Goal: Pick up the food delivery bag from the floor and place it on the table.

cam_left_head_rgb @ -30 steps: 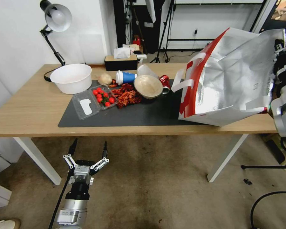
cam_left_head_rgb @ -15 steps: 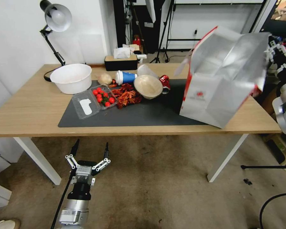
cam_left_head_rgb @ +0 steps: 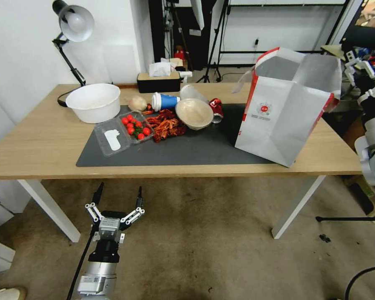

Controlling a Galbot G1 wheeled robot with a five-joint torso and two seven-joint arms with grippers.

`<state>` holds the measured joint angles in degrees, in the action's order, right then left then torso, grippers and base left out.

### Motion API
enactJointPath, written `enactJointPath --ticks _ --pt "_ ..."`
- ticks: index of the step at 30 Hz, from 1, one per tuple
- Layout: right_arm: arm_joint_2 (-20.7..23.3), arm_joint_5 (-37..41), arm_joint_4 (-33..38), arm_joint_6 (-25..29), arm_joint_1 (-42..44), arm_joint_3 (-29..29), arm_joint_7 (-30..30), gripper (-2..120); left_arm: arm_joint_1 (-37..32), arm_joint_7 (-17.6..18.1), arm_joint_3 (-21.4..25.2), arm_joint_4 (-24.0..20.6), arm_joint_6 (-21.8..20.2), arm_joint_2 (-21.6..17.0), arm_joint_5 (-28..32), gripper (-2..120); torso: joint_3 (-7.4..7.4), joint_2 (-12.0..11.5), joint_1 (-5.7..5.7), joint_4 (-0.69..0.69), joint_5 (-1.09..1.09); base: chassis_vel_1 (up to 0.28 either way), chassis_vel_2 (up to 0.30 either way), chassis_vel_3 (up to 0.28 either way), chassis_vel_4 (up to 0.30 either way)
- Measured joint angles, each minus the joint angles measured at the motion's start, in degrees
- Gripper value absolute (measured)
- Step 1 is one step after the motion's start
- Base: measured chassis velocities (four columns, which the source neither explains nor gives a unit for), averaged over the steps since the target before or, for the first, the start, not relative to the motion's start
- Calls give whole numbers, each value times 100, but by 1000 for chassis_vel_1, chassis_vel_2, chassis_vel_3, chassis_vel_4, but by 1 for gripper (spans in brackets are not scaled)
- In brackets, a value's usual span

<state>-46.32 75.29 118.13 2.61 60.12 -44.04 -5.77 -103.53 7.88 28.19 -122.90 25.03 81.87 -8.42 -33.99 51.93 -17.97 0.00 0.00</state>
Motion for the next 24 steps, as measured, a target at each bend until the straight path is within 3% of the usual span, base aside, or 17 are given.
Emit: enactJointPath --ticks 14,24 --pt "-508 -471 1036 8 1156 -770 709 100 -28 49 10 -19 46 -13 10 100 0 0 0 1 -1 0 0 0 0" --pt "-1177 -1075 1982 59 2169 -1118 1316 100 -59 64 -1 -33 92 -71 39 100 1 0 0 0 -1 0 0 0 0"
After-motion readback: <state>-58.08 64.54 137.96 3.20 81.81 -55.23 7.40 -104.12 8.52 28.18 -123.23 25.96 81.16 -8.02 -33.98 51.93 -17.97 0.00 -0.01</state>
